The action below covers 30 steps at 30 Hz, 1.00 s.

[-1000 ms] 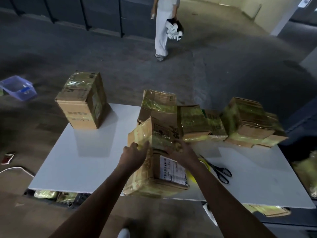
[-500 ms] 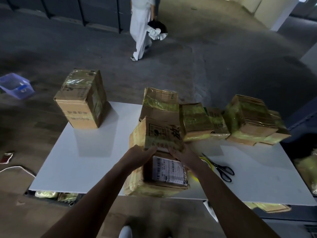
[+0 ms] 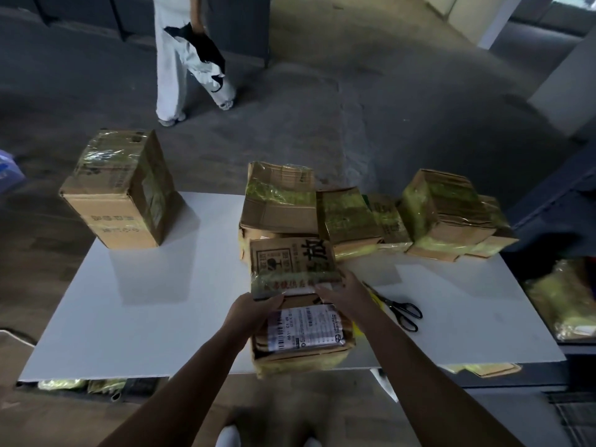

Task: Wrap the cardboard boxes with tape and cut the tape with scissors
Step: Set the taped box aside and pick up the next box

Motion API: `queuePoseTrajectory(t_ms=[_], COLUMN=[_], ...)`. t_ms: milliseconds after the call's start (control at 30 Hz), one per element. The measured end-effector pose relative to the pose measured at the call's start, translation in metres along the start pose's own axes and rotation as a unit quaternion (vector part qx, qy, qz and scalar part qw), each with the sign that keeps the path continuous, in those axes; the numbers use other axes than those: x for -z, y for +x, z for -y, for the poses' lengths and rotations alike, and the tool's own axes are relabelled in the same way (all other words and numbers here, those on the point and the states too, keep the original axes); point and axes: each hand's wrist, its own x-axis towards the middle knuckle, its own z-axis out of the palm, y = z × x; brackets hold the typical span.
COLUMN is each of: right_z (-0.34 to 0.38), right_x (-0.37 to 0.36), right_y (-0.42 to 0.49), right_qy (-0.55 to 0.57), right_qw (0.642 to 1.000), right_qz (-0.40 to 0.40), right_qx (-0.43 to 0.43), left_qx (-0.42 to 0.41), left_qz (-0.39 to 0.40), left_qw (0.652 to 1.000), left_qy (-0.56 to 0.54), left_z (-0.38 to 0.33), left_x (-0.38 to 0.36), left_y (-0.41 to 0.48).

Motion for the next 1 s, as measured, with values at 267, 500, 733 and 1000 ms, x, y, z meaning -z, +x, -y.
queuePoseTrajectory(t_ms=[267,500,733,1000], right_z=[0.006,0.014,0.028,0.033], right_x=[-0.007,0.002,0.022,0.02], right_y=[0.004,-0.009,-0.02,-0.027], right_qy=[-0.136,-0.149,-0.178,-0.159], right_qw=[0.989,0.985,0.976,0.976], right_qz=[-0.055,-0.072,-0.095,-0.091], right_qx=[0.017,0.045,0.081,0.117], left_qx=[-0.014,-0.035,0.029,-0.025], left_qz=[-0.066,-0.083,0.048,-0.081], left_qw=[0.997,0.994,0.988,0.996], left_qy=[0.039,0.055,-0.144,-0.001], left_z=[0.002,0.002,0.001,-0.011], left_x=[-0.006,-0.009,-0.014,-0.012], left_y=[0.003,0.003,0.005,0.004])
